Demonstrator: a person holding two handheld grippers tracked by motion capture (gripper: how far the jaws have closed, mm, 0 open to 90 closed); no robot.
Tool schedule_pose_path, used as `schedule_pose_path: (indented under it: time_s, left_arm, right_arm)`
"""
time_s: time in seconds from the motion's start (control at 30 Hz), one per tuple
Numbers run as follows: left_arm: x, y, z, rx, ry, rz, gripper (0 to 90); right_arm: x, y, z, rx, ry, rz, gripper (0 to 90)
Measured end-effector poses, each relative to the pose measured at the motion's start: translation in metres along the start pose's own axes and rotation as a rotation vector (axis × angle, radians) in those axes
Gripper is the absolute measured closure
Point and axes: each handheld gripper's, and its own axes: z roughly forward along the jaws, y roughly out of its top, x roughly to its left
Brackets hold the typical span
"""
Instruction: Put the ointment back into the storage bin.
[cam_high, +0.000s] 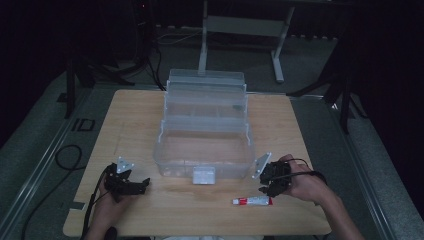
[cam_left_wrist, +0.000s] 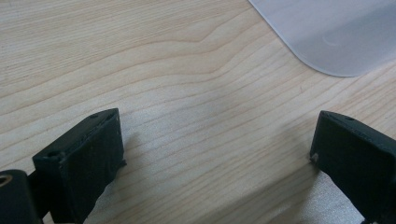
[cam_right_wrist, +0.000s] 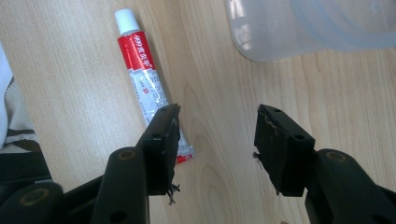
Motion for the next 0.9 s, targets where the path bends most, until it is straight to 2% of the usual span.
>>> schedule_pose_path:
  time_s: [0.23,0.9]
  left_arm:
    - [0.0,0.0,0.0,0.0,0.0,0.0,3.0]
    - [0.0,0.0,0.0,0.0,0.0,0.0,3.0]
  right_arm:
    - [0.003,0.007,0.005,0.003,0.015,-0.03,49.3]
    - [0.017,0.019,0.023,0.062,0.052,-0.103,52.5]
